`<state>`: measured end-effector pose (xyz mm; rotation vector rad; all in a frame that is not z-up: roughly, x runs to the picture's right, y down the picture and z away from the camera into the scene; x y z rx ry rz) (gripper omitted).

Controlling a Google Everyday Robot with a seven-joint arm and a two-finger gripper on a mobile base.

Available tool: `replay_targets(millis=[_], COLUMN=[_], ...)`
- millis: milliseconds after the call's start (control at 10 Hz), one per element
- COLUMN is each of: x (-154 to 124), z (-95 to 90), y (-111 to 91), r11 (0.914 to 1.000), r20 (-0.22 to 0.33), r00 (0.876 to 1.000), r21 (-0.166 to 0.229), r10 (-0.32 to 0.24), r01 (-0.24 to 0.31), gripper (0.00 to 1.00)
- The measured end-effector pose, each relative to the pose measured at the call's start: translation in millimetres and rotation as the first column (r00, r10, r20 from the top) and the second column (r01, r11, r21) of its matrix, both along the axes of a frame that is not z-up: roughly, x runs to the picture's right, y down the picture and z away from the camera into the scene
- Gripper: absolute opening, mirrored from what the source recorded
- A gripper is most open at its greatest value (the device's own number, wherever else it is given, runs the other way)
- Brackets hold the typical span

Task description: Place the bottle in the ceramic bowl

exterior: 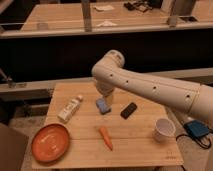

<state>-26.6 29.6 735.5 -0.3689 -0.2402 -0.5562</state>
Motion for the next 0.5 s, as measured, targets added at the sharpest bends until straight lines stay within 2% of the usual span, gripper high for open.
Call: replay_targets(millis=[500], x=[-16], z=[10.6], y=[-3], r11=[0.9983], r20=[0.038], r00=[0.998], r21=[0.018], r10=[-0.056], r01=[0.056], gripper=[0.80])
